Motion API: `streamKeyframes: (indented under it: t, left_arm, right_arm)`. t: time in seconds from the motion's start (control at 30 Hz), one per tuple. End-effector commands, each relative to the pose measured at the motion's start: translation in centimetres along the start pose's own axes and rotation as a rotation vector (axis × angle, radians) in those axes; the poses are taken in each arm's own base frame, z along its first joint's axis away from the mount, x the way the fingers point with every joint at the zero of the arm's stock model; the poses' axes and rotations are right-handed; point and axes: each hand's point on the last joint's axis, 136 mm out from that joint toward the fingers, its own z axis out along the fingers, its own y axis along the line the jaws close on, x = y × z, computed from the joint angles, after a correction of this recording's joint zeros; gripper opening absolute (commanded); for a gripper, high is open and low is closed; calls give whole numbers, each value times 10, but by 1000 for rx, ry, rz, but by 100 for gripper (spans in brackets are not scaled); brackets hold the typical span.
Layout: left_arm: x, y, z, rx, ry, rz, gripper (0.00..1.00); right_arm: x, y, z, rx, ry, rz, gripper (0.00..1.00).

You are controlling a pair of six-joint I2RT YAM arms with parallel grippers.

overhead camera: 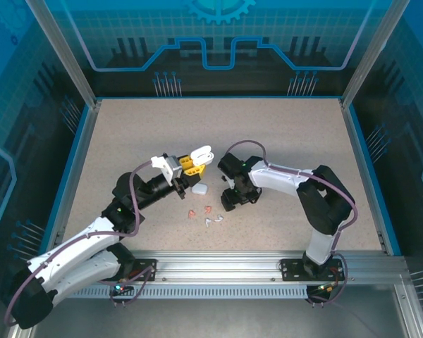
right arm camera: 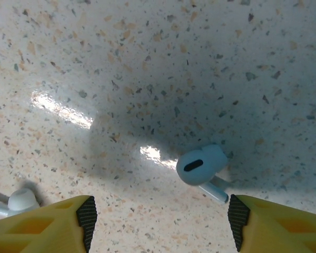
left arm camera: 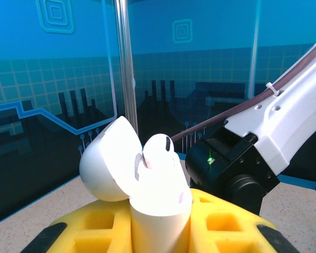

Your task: Insert the wireless bluetooth earbuds into the charging case

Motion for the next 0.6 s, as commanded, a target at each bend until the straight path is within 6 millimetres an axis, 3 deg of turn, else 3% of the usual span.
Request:
streamKeyframes:
  t: [0.0,0.37,0.57]
  left_arm:
    - [-2,1,-1,-11,-11,25,0]
    - [-2,1,-1,-14,-5,18,0]
    - [-2,2,0,-16,-3,22,0]
  right_arm:
    - [-6,-3,6,11,-1,-6,70]
    - [10,4,9,-18,38,2,61]
    - [6,0,-9,-4,-16,28,62]
